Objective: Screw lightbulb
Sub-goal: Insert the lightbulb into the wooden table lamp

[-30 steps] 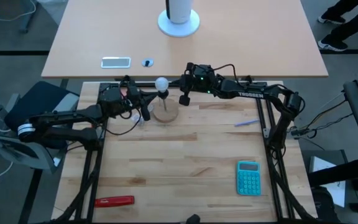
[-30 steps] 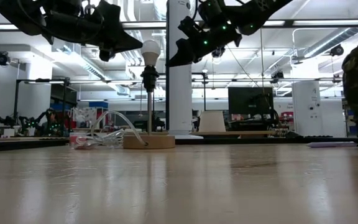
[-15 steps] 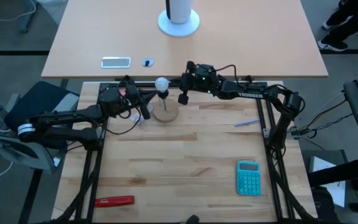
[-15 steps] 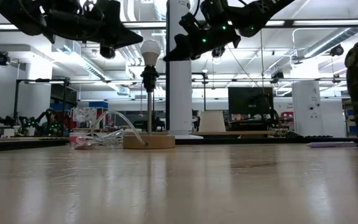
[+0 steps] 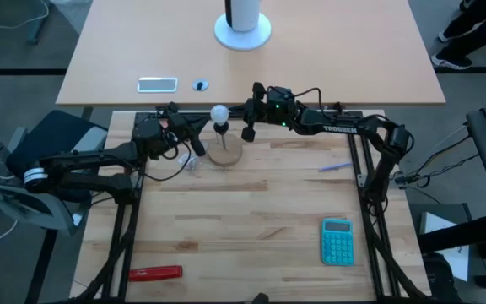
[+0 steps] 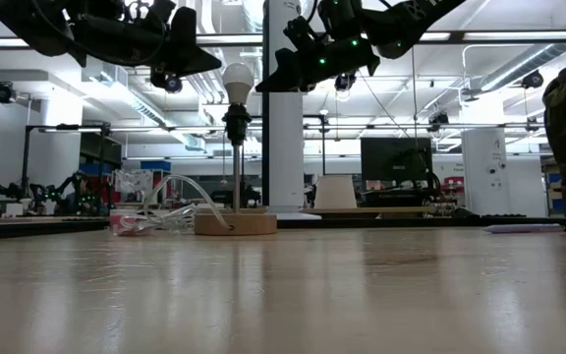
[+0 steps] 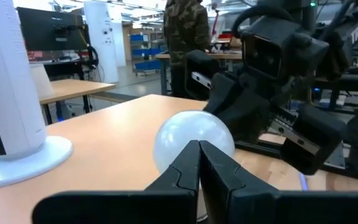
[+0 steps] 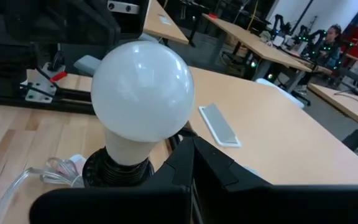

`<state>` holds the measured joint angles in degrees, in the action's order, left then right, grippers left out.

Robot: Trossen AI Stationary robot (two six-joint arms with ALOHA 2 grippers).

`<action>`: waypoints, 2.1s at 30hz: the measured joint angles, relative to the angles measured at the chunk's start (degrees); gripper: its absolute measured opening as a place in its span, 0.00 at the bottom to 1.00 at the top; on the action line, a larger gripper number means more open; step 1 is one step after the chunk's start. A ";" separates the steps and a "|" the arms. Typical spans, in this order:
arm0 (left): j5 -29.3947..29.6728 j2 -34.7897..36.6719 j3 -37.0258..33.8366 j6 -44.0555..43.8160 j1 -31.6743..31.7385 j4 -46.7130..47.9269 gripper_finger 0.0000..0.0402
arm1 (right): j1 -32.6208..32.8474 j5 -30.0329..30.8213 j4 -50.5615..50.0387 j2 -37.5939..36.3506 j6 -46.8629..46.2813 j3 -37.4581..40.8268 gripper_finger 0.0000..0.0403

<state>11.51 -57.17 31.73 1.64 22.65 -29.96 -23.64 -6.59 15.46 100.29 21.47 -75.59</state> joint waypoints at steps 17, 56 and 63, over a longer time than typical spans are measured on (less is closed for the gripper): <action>0.17 0.00 -0.02 6.39 0.11 1.31 0.00 | 1.31 -3.30 -0.22 0.00 -0.23 0.00 0.01; -1.70 -3.03 0.00 5.10 -0.33 3.26 0.00 | -0.26 -0.98 -2.54 -0.07 1.09 0.22 0.01; -1.49 -4.03 0.00 6.66 -0.33 1.47 0.00 | -0.26 -3.56 -2.51 -0.07 1.21 0.15 0.01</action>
<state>10.02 -61.20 31.73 8.29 22.33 -28.49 -23.90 -10.15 12.95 100.22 22.68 -75.44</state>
